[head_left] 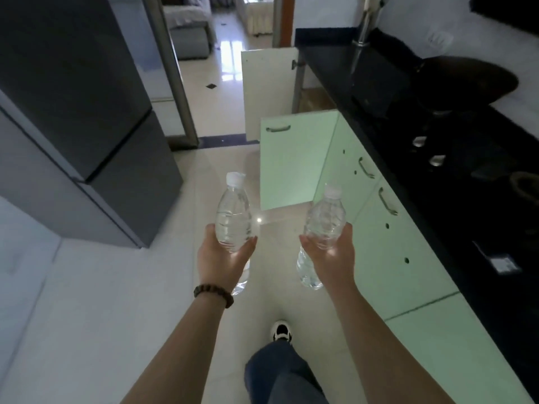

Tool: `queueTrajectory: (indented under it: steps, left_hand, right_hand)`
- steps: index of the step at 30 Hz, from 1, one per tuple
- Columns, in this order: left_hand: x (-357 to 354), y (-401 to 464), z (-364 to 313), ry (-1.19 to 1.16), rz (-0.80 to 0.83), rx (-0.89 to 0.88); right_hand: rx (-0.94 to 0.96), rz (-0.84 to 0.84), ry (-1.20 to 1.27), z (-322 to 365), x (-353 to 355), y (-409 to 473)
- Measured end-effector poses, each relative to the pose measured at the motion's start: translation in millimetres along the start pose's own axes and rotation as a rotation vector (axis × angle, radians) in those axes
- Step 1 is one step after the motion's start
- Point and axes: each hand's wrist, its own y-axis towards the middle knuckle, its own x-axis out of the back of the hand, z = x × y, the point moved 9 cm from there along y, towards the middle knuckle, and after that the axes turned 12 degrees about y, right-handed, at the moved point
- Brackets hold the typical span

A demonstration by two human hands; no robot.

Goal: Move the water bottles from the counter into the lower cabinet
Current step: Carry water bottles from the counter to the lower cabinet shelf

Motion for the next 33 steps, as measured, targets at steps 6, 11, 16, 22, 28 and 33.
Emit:
queueTrajectory:
  steps: [6, 11, 16, 22, 28, 33]
  left_hand:
    - [-27.2, 117.8, -38.8, 0.002, -0.054, 0.007]
    - [-36.1, 201.8, -60.0, 0.013, -0.076, -0.005]
    - [-34.2, 283.3, -47.8, 0.01, -0.102, 0.059]
    - [-32.9, 416.4, -18.0, 0.016, -0.075, 0.08]
    - [-28.4, 591.4, -15.4, 0.089, 0.014, -0.025]
    - [-42.3, 712.5, -46.3, 0.101, 0.076, -0.091]
  right_hand:
    - [0.037, 0.07, -0.01, 18.7, -60.5, 128.1]
    - [0.041, 0.133, -0.016, 32.1, -115.3, 210.5]
    - [0.017, 0.184, -0.012, 27.4, -187.2, 272.4]
    - [0.019, 0.193, -0.034, 20.7, -299.4, 351.1]
    - [-0.041, 0.087, 0.01, 25.6, -415.6, 442.9]
    - [-0.106, -0.002, 0.066, 31.8, -467.3, 508.5]
